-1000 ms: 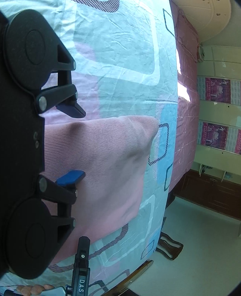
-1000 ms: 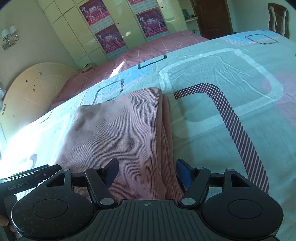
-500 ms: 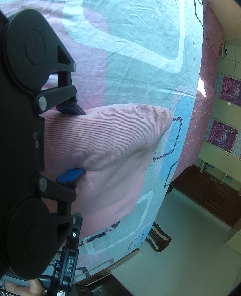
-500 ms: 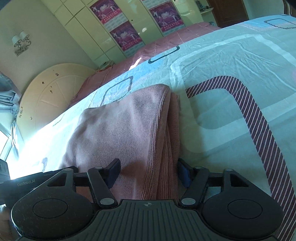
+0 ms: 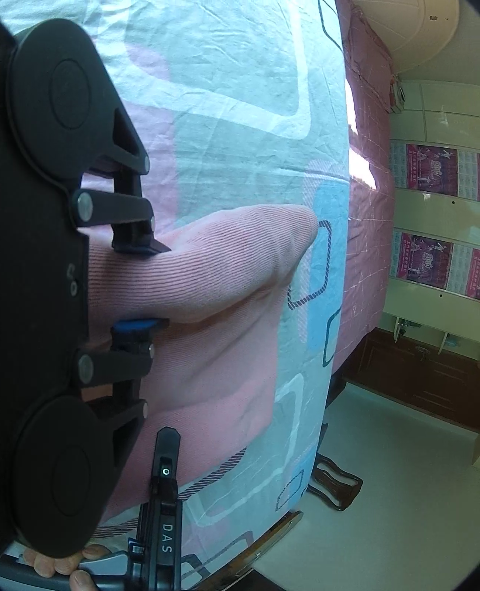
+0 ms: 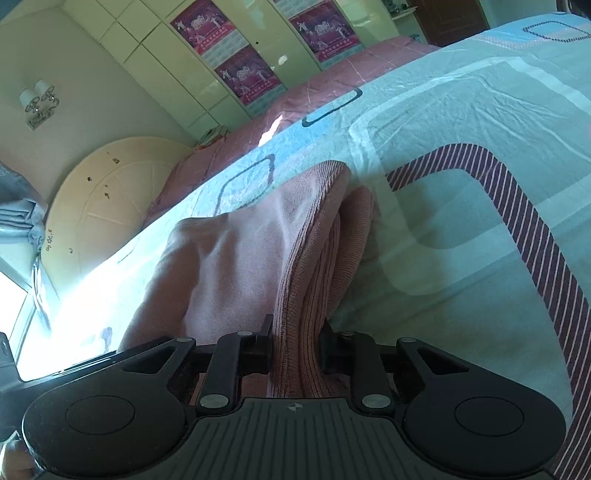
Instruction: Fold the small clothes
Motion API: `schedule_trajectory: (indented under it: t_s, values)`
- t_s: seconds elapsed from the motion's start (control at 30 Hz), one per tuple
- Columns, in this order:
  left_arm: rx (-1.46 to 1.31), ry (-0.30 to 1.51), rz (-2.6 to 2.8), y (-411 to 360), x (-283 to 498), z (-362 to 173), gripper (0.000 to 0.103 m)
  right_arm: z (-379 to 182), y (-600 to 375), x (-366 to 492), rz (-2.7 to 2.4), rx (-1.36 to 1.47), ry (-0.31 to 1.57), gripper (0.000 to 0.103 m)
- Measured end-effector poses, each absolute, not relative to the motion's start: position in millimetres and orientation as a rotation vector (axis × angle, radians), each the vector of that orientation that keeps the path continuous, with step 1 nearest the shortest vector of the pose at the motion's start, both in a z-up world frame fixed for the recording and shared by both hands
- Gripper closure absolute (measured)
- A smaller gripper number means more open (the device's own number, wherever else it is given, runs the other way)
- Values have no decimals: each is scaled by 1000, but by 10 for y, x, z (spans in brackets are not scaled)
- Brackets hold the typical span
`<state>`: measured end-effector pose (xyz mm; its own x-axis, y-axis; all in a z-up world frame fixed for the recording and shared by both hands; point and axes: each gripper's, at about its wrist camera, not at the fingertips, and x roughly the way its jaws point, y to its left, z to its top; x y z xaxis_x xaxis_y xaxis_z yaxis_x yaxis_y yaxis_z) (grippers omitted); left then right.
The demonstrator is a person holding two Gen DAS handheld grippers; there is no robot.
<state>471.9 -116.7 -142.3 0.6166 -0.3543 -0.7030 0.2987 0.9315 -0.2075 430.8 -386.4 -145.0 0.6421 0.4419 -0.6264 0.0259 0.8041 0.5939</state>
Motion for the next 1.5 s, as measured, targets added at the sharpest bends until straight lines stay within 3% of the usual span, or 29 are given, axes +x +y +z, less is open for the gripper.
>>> schedule_trajectory:
  t_s: [0.5, 1.0, 1.23, 1.5]
  values:
    - [-64, 750, -405, -817, 4463, -945, 76, -860, -3211, 4162, 337, 620, 777, 83]
    - [-95, 706, -417, 1026, 4248, -669, 76, -522, -1176, 4035, 357, 593, 738, 83]
    - [-94, 699, -365, 1857, 4287, -612, 76, -616, -185, 4181, 401, 608, 744, 83]
    - [-101, 694, -313, 2309, 4563, -774, 76, -835, 379, 4515, 416, 591, 766, 83]
